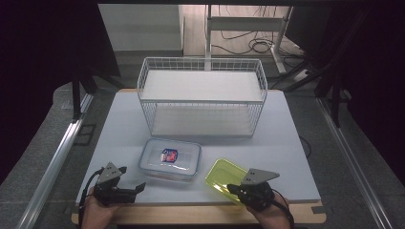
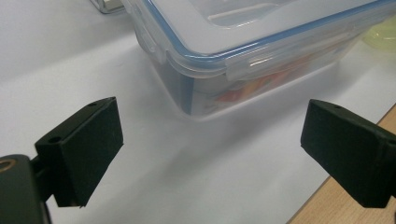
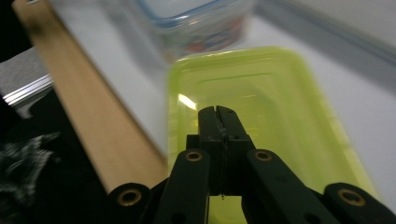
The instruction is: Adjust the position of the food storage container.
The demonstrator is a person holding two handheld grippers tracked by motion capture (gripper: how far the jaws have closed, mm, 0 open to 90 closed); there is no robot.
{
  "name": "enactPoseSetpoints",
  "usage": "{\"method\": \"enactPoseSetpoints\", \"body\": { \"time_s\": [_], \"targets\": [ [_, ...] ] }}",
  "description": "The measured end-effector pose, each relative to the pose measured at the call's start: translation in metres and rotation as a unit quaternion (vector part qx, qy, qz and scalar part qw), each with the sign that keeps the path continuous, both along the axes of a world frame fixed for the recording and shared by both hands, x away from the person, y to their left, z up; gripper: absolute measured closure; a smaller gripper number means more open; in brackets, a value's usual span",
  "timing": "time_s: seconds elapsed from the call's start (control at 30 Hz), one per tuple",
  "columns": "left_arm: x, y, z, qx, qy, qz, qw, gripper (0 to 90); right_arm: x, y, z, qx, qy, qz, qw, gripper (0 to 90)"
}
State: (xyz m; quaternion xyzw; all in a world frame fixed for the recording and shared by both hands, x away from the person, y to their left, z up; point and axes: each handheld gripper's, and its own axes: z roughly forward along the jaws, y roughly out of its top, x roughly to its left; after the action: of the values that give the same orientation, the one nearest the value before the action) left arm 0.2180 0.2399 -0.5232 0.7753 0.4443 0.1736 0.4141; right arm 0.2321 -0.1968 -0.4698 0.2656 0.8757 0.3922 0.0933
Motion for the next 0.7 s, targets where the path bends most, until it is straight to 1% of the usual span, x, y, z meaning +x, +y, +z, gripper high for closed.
{"method": "enactPoseSetpoints", "body": {
  "time_s": [0.03, 0.07, 0.1, 0.13, 0.2, 0.23, 0.27, 0.3, 0.33, 0.37, 0.4, 0.43, 0.47, 0.5, 0.53, 0.6, 0.63, 0.7],
  "targets": [
    [0.0, 0.0, 0.0, 0.001, 0.0, 0.0, 1.0, 5.7, 0.0, 0.0, 0.0, 0.0, 0.0, 0.0, 1.0, 89.4],
    [0.0, 0.0, 0.0, 0.002, -0.001, 0.0, 1.0, 5.8, -0.003, 0.002, -0.001, -0.001, 0.002, 0.006, 1.0, 89.4],
    [0.0, -0.001, 0.0, 0.004, -0.001, 0.0, 1.0, 6.0, -0.011, 0.007, -0.003, -0.007, 0.007, 0.021, 0.9997, 89.4],
    [0.0, -0.001, 0.0, 0.004, -0.001, 0.0, 1.0, 6.0, -0.015, 0.009, -0.005, -0.012, 0.009, 0.027, 0.9995, 89.4],
    [0.0, -0.002, 0.0, 0.007, 0.0, 0.0, 1.0, 6.1, -0.021, 0.011, -0.01, -0.022, 0.019, 0.038, 0.9988, 89.4],
    [0.0, -0.002, 0.0, 0.009, 0.0, -0.001, 1.0, 6.1, -0.023, 0.011, -0.013, -0.032, 0.02, 0.037, 0.9986, 89.4],
    [0.0, -0.002, 0.0, 0.009, 0.0, -0.001, 1.0, 6.1, -0.023, 0.011, -0.013, -0.032, 0.02, 0.037, 0.9986, 89.4],
    [0.0, -0.002, 0.0, 0.009, 0.0, 0.0, 1.0, 6.1, -0.023, 0.011, -0.015, -0.044, 0.018, 0.036, 0.9982, 89.4],
    [0.0, -0.002, 0.0, 0.009, 0.0, -0.001, 1.0, 6.1, -0.023, 0.009, -0.018, -0.053, 0.017, 0.031, 0.998, 89.4],
    [0.0, -0.002, 0.0, 0.009, 0.0, -0.001, 1.0, 6.1, -0.021, 0.006, -0.02, -0.057, 0.019, 0.024, 0.9979, 89.4],
    [0.0, -0.002, 0.0, 0.01, -0.001, 0.0, 1.0, 6.1, -0.019, 0.003, -0.02, -0.055, 0.022, 0.021, 0.9981, 89.4],
    [0.0, -0.002, 0.0, 0.011, -0.001, 0.001, 0.9999, 6.2, -0.013, -0.004, -0.02, -0.04, 0.035, 0.021, 0.9984, 89.4],
    [0.0, -0.002, 0.0, 0.011, -0.001, 0.001, 0.9999, 6.2, -0.013, -0.004, -0.02, -0.04, 0.035, 0.021, 0.9984, 89.4],
    [0.0, -0.003, 0.0, 0.012, 0.0, 0.001, 0.9999, 6.2, -0.011, -0.008, -0.02, -0.043, 0.031, 0.02, 0.9984, 89.3],
    [0.0, -0.003, -0.001, 0.012, 0.0, 0.001, 0.9999, 6.3, -0.006, -0.016, -0.019, -0.036, 0.036, 0.013, 0.9986, 89.4],
    [0.0, -0.003, -0.001, 0.013, 0.001, 0.001, 0.9999, 6.3, -0.002, -0.024, -0.019, -0.036, 0.033, 0.001, 0.9988, 89.4],
    [0.0, -0.003, -0.001, 0.014, 0.001, 0.001, 0.9999, 6.3, -0.002, -0.024, -0.019, -0.036, 0.033, 0.001, 0.9988, 89.4],
    [0.0, -0.004, -0.001, 0.016, 0.001, 0.002, 0.9999, 6.4, 0.002, -0.031, -0.018, -0.047, 0.024, -0.012, 0.9985, 89.4]
  ]
}}
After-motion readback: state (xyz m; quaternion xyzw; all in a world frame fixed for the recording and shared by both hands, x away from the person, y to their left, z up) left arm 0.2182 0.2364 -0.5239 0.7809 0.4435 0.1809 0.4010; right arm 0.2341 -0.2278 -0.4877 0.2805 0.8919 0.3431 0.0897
